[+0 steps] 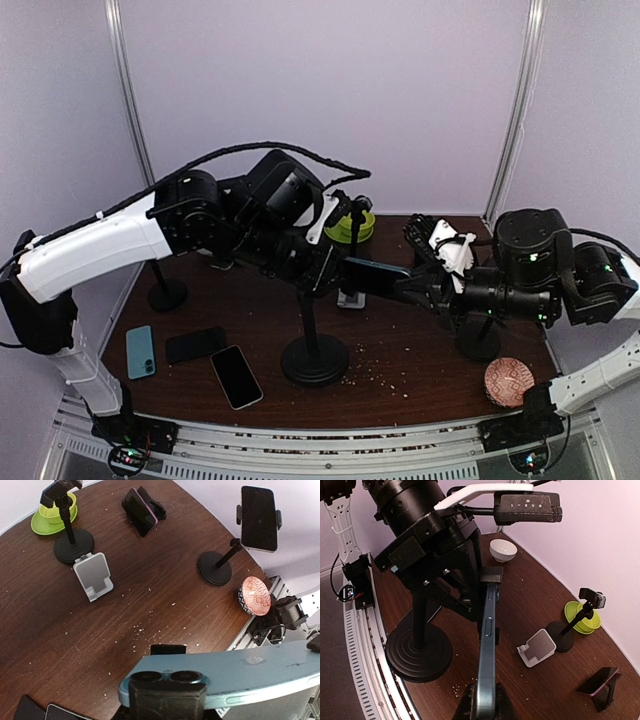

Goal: Remove the phone from the phone stand
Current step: Remove the phone from the phone stand, then place the phone stand at the center of the board.

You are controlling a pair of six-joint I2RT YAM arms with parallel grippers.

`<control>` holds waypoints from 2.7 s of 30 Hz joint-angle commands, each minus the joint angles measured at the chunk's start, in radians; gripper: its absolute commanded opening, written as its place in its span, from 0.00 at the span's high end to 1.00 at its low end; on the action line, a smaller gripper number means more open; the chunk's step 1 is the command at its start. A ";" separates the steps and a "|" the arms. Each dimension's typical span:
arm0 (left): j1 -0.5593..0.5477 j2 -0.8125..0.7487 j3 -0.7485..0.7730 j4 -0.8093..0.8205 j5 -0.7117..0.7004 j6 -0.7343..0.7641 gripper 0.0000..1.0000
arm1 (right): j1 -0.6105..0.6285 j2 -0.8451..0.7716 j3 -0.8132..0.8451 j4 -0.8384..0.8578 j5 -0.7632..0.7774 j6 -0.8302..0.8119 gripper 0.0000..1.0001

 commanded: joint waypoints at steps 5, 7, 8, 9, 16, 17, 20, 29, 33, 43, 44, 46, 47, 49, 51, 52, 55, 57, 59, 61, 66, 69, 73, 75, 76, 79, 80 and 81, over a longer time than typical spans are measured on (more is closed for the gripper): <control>0.028 0.037 0.107 0.037 -0.192 0.075 1.00 | 0.032 0.074 0.109 -0.058 -0.202 -0.008 1.00; 0.028 0.039 0.109 0.033 -0.193 0.083 1.00 | 0.030 0.080 0.113 -0.056 -0.198 -0.001 1.00; 0.028 0.042 0.113 0.027 -0.196 0.086 1.00 | 0.029 0.083 0.115 -0.056 -0.198 0.000 1.00; 0.028 0.045 0.119 0.019 -0.199 0.088 1.00 | 0.029 0.088 0.120 -0.057 -0.199 0.002 1.00; 0.028 0.072 0.155 -0.070 -0.251 0.071 1.00 | 0.028 0.133 0.170 -0.086 -0.195 0.013 1.00; 0.028 0.072 0.155 -0.073 -0.251 0.070 1.00 | 0.028 0.134 0.170 -0.081 -0.195 0.015 1.00; 0.028 0.071 0.157 -0.073 -0.241 0.078 1.00 | 0.027 0.137 0.173 -0.074 -0.197 0.019 1.00; 0.029 0.040 0.134 0.050 -0.111 0.108 1.00 | 0.027 0.124 0.148 -0.018 -0.201 0.027 1.00; 0.034 -0.007 0.077 0.127 -0.094 0.087 1.00 | 0.027 0.123 0.143 -0.017 -0.204 0.029 1.00; 0.143 -0.225 -0.189 0.450 0.020 -0.048 1.00 | 0.026 0.085 0.047 -0.021 -0.213 0.037 1.00; 0.158 -0.256 -0.209 0.489 0.031 -0.063 1.00 | 0.026 0.079 0.036 -0.022 -0.212 0.038 1.00; 0.184 -0.282 -0.223 0.514 0.045 -0.071 1.00 | 0.025 0.068 0.014 -0.026 -0.207 0.040 1.00; 0.193 -0.286 -0.217 0.502 0.046 -0.066 1.00 | 0.025 0.062 0.004 -0.029 -0.202 0.041 1.00; 0.211 -0.286 -0.185 0.446 0.042 -0.039 1.00 | 0.025 0.051 -0.010 -0.034 -0.192 0.041 1.00; 0.227 -0.280 -0.146 0.366 0.030 -0.011 1.00 | 0.026 0.039 -0.023 -0.036 -0.184 0.042 1.00; 0.238 -0.278 -0.129 0.330 0.028 0.003 1.00 | 0.025 0.034 -0.027 -0.036 -0.179 0.043 1.00; 0.271 -0.276 -0.085 0.234 0.018 0.039 1.00 | 0.023 0.019 -0.038 -0.037 -0.166 0.045 1.00; 0.292 -0.286 -0.074 0.183 0.009 0.058 1.00 | 0.022 0.011 -0.047 -0.035 -0.158 0.051 1.00; 0.321 -0.304 -0.086 0.164 0.013 0.075 1.00 | 0.021 0.004 -0.059 -0.028 -0.156 0.059 1.00; 0.354 -0.322 -0.102 0.152 0.027 0.094 1.00 | 0.022 -0.001 -0.068 -0.026 -0.156 0.066 1.00; 0.440 -0.355 -0.125 0.124 0.074 0.154 1.00 | 0.020 -0.011 -0.087 -0.024 -0.144 0.070 1.00; 0.487 -0.361 -0.127 0.107 0.105 0.206 1.00 | 0.018 -0.021 -0.101 -0.020 -0.131 0.070 1.00; 0.593 -0.354 -0.130 0.101 0.199 0.260 1.00 | 0.017 -0.022 -0.110 -0.016 -0.121 0.070 1.00; 0.642 -0.341 -0.125 0.100 0.241 0.281 1.00 | 0.019 -0.019 -0.112 -0.012 -0.116 0.073 1.00; 0.664 -0.332 -0.122 0.100 0.257 0.290 1.00 | 0.018 -0.016 -0.112 -0.010 -0.113 0.075 1.00; 0.716 -0.289 -0.106 0.108 0.299 0.306 1.00 | 0.017 -0.011 -0.112 -0.002 -0.099 0.083 1.00; 0.725 -0.270 -0.101 0.114 0.308 0.312 1.00 | 0.016 -0.009 -0.110 0.001 -0.092 0.087 1.00; 0.733 -0.254 -0.096 0.122 0.313 0.319 1.00 | 0.017 -0.007 -0.110 0.003 -0.085 0.091 1.00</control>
